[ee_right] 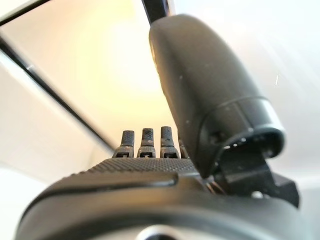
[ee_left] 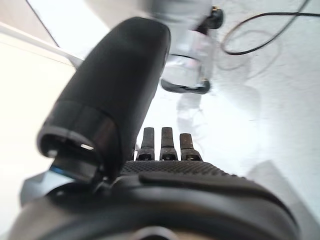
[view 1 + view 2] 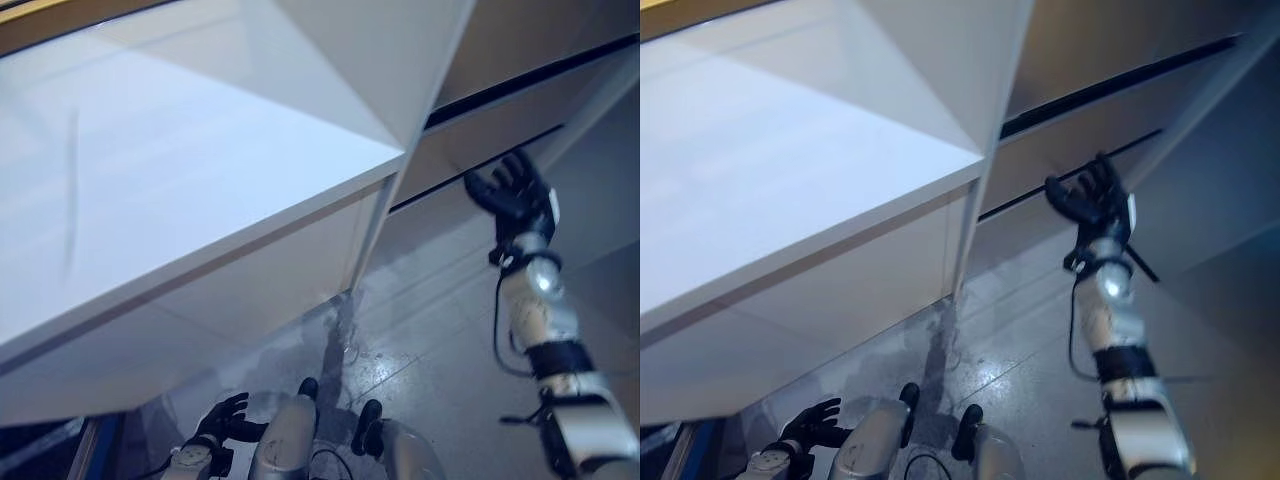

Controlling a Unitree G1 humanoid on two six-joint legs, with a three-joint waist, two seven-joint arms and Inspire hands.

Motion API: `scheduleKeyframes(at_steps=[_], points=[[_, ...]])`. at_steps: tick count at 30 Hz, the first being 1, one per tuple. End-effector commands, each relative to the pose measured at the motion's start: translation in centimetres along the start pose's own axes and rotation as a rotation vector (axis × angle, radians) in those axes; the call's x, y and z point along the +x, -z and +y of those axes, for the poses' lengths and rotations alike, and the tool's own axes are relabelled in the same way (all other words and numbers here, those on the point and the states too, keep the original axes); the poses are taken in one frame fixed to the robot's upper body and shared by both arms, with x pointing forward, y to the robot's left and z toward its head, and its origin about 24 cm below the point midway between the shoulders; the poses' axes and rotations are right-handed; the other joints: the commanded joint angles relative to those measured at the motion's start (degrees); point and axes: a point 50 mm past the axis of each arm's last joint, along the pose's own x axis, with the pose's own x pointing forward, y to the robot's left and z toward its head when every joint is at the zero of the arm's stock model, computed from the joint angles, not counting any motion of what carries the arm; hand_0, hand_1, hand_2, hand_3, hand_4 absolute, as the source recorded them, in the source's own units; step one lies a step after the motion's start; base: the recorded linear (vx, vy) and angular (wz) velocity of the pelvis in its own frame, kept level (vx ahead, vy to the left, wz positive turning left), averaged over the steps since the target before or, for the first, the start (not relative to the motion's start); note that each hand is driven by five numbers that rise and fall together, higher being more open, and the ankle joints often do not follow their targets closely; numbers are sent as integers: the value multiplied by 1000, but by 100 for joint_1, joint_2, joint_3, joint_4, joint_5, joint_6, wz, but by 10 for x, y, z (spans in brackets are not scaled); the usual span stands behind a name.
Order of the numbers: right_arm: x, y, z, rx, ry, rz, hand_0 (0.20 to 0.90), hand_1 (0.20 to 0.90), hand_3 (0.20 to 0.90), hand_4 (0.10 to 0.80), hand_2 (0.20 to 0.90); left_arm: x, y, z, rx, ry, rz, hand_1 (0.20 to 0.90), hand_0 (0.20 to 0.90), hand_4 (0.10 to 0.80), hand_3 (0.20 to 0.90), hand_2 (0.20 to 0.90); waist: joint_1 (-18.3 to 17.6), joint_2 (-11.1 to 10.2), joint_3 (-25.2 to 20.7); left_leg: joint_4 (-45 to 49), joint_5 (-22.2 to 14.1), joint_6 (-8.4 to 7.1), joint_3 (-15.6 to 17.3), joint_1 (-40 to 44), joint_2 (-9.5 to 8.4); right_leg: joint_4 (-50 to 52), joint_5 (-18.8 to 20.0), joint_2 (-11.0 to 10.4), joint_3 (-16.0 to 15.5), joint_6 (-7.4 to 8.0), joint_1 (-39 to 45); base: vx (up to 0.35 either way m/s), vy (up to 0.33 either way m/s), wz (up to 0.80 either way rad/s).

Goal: Put drinks into fridge and close the fridge

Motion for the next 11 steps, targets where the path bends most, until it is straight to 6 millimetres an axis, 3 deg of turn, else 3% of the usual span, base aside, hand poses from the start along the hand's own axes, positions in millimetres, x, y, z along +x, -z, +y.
scheduleKeyframes(at_steps=[1,4,8,11], points=[[-32,13,-17,-124,-108,-40,900,900,900,800,900,-11,27,-2,-38,-3,46,900,900,800,900,900,-371,153,-903,-669,-85,174,95,287,-196,-511,119,83,153,147,240,-29,-60,-50],[-78,81,-42,-215,-159,292,900,900,900,800,900,-11,31,2,-98,-6,72,900,900,800,900,900,-594,119,-1150,-957,-26,110,169,569,-145,-813,134,251,217,119,487,-68,-123,-36],[-135,140,-82,-351,-203,696,900,900,900,800,900,-11,36,4,-192,58,109,900,900,800,900,900,-646,119,-1294,-1173,80,22,25,811,-127,-1053,140,463,287,62,788,-59,-179,-11],[-164,159,-105,-362,-142,890,900,900,900,800,900,-11,40,3,-208,82,127,900,900,800,900,900,-627,139,-1335,-1158,99,-31,-51,861,-123,-1116,121,535,289,23,912,-21,-126,1]])
